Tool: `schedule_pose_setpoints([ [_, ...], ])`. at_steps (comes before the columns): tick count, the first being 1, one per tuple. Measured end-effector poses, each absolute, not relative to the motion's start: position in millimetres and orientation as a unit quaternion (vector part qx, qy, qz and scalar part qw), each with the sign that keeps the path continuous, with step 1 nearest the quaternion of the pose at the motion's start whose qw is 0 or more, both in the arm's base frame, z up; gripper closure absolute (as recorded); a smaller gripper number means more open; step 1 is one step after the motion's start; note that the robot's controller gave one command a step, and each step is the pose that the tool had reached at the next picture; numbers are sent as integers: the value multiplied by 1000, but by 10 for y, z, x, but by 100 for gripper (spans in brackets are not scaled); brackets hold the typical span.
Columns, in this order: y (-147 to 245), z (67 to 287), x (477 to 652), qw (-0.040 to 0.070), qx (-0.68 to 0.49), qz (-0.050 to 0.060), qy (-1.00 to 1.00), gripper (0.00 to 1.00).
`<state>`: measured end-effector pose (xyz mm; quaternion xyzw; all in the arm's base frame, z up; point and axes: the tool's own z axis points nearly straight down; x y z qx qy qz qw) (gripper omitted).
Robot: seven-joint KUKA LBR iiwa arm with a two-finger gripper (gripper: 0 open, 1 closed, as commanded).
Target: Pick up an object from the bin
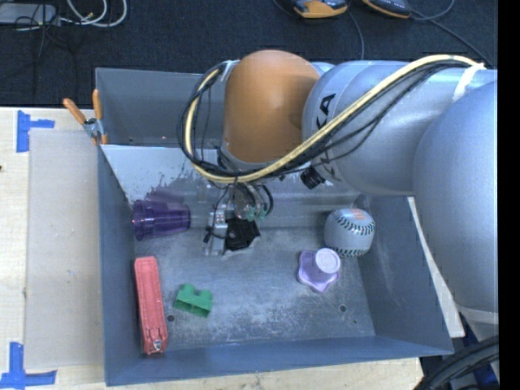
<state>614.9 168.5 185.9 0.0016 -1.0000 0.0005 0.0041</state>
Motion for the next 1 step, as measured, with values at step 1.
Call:
schedule_pose_setpoints([
  [1, 1676, 1909, 6166, 1, 0, 0, -1000, 0],
])
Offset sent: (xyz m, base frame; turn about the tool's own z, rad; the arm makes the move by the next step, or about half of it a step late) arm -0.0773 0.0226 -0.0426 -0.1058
